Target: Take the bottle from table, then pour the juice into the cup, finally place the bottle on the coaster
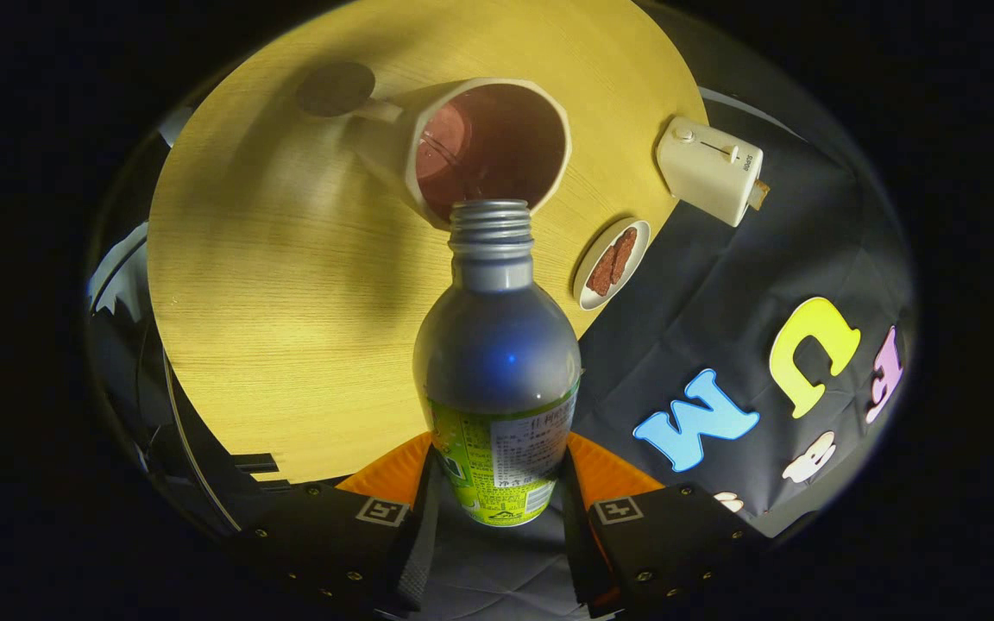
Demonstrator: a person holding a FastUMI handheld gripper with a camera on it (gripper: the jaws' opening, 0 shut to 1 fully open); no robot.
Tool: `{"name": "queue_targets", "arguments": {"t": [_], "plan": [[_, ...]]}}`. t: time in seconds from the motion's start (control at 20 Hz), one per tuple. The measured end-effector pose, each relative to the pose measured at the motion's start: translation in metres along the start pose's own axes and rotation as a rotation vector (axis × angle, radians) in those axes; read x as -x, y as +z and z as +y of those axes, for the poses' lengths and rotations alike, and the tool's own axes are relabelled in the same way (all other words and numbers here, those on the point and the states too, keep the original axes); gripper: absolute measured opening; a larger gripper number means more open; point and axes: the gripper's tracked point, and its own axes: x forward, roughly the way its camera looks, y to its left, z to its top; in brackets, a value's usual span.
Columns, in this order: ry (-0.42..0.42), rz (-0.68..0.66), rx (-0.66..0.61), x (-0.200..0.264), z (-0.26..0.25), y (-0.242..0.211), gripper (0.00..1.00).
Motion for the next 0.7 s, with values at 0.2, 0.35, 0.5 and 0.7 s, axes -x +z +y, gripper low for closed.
{"name": "queue_targets", "arguments": {"t": [0.2,0.35,0.5,0.7], "plan": [[-0.007,0.008,0.024,-0.003,-0.005,-0.001,0.63],[-0.009,0.012,0.036,-0.007,-0.006,-0.001,0.63],[-0.012,0.011,0.051,-0.007,-0.007,0.0,0.63],[-0.028,0.023,0.088,-0.006,-0.012,0.0,0.63]]}}
